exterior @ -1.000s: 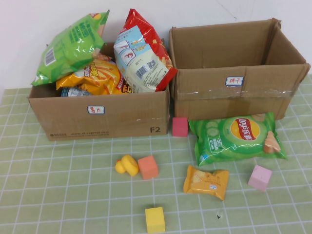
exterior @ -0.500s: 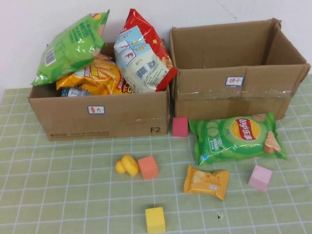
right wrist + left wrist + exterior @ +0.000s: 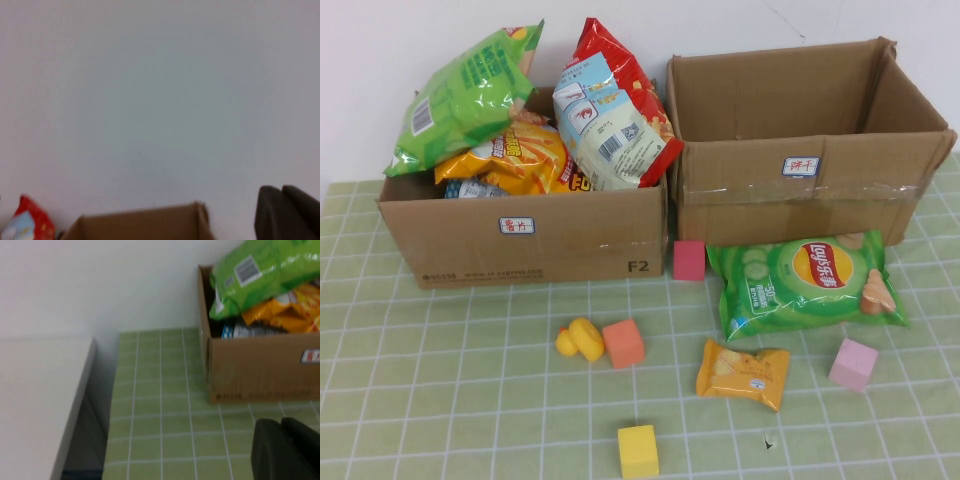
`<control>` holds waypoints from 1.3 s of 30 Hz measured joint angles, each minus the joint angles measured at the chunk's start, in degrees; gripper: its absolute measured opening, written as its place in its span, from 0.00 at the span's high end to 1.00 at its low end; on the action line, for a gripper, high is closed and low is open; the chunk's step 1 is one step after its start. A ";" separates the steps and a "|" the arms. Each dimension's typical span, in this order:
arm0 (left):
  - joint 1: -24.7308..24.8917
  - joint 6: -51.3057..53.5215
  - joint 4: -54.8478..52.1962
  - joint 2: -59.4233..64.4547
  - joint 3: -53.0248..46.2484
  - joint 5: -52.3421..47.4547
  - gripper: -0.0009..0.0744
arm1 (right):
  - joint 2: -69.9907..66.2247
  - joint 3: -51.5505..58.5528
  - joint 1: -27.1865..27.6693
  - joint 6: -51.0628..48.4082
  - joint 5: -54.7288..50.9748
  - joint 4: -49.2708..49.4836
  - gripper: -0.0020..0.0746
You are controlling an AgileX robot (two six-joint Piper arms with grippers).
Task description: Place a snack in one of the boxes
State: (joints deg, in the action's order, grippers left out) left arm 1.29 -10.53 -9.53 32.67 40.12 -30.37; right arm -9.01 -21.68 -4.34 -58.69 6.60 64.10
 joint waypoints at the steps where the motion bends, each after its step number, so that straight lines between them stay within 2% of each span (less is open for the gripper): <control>1: 0.00 0.28 0.48 1.69 0.00 0.15 0.99 | -2.33 0.00 0.00 -3.02 -1.71 3.73 0.98; 5: 0.00 1.56 6.40 7.50 0.00 -0.72 0.99 | -12.90 0.11 0.00 -11.38 -10.71 11.64 0.98; 8: 0.00 7.40 12.68 11.19 0.00 -4.70 0.99 | -22.29 -1.23 0.00 -13.63 -18.21 11.92 0.98; 12: 0.00 16.57 19.00 15.94 0.00 -11.35 0.99 | -34.14 -4.72 0.00 -13.20 -21.71 8.83 0.97; 15: 0.00 20.54 20.74 19.09 0.00 -15.68 0.99 | -45.52 -9.74 0.00 -8.16 -23.56 -0.19 0.97; 20: 0.00 21.94 20.61 20.05 0.00 -16.33 0.99 | -56.30 -14.36 1.08 -3.53 -20.18 -14.15 0.97; 24: 0.00 22.48 20.48 20.05 0.00 -16.53 0.99 | -65.33 -16.34 6.17 3.56 -20.63 -28.05 0.97; 28: 0.00 23.10 20.37 20.05 0.00 -16.67 0.99 | -72.51 -17.37 11.67 18.51 -21.71 -41.46 0.97; 33: 0.00 23.15 20.01 20.05 0.00 -16.10 0.99 | -73.71 -17.90 14.21 33.51 -18.59 -55.43 0.97; 39: 0.00 24.38 20.25 20.05 -0.12 -12.84 0.99 | -65.39 -18.15 10.95 35.50 -13.06 -57.50 0.97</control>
State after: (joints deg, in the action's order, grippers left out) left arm 1.29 13.86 10.72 52.72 40.00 -43.22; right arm -74.39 -39.83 6.62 -23.18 -6.46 6.60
